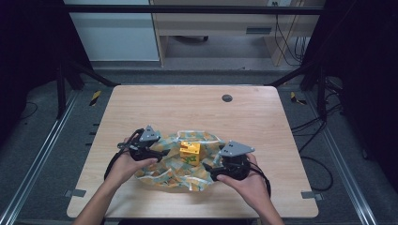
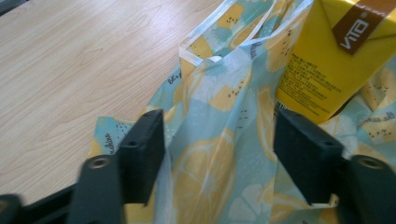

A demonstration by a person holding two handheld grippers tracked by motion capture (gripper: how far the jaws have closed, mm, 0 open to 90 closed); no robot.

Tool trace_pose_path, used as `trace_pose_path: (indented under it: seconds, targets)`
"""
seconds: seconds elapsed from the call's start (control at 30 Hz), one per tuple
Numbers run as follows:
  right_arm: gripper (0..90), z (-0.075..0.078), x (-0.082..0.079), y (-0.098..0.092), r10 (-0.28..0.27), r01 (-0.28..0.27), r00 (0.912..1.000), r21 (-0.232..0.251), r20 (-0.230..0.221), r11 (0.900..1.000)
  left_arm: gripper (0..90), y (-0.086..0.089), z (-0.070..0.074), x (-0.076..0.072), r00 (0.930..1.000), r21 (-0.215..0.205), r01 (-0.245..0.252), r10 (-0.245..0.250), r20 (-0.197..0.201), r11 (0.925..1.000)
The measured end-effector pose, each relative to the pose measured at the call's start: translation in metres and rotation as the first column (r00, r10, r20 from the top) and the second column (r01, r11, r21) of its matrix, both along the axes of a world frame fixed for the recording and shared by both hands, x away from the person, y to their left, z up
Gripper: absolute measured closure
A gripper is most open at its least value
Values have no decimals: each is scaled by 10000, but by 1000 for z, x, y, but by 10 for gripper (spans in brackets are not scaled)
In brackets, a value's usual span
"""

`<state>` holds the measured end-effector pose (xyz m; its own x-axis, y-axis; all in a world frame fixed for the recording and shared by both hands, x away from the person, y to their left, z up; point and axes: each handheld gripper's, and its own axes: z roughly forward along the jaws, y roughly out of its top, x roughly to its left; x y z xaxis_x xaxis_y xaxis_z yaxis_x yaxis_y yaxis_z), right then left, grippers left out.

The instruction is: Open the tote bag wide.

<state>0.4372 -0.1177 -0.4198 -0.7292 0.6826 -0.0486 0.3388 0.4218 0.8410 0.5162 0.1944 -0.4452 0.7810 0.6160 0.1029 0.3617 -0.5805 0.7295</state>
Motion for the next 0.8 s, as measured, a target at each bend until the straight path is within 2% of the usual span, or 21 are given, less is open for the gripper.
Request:
trace_pose_path:
  seconds: [0.07, 0.1, 0.17, 0.2, 0.27, 0.3, 0.37, 0.57, 0.63, 0.73, 0.8]
  targets:
    - [158, -8, 0, 7, 80, -84, 9999, -446, -79, 9990, 412, -2, -2, 2, 9999, 121, -39, 41, -107, 9999]
    - [150, -13, 1, 9, 69, -78, 9999, -633, -146, 9980, 490, -3, -3, 2, 9999, 220, -58, 60, -114, 9997]
    - [133, -24, 4, 10, 50, -87, 9991, -852, -428, 9963, 554, -5, -4, 4, 9996, 300, -136, 143, -249, 9995]
    - [119, -29, 5, 9, 150, -206, 9981, -937, -604, 9954, 633, -5, -5, 4, 9994, 315, -171, 180, -289, 9994]
    - [168, -39, 7, 7, 389, -467, 9953, -883, -883, 9950, 726, -6, -6, 4, 9985, 386, -373, 388, -383, 9986]
    - [219, -44, 7, 7, 462, -571, 9935, -1041, -1042, 9929, 797, -5, -6, 5, 9980, 381, -486, 500, -379, 9981]
    - [313, -50, 8, 6, 583, -723, 9906, -1122, -1235, 9911, 860, -4, -7, 6, 9970, 219, -665, 673, -393, 9975]
    - [656, -63, 9, 1, 710, -976, 9830, -1541, -1694, 9832, 893, -2, -8, 8, 9946, -64, -1024, 1022, -182, 9947]
    - [742, -64, 9, -1, 806, -1086, 9809, -1552, -1768, 9819, 895, 0, -10, 9, 9922, -158, -1248, 1246, -101, 9921]
    - [846, -66, 9, -3, 812, -1120, 9791, -1612, -1865, 9805, 895, 2, -13, 12, 9881, -330, -1531, 1525, -195, 9877]
    - [886, -67, 9, -5, 821, -1152, 9773, -1645, -1955, 9796, 895, 3, -15, 14, 9864, -374, -1634, 1626, -228, 9859]
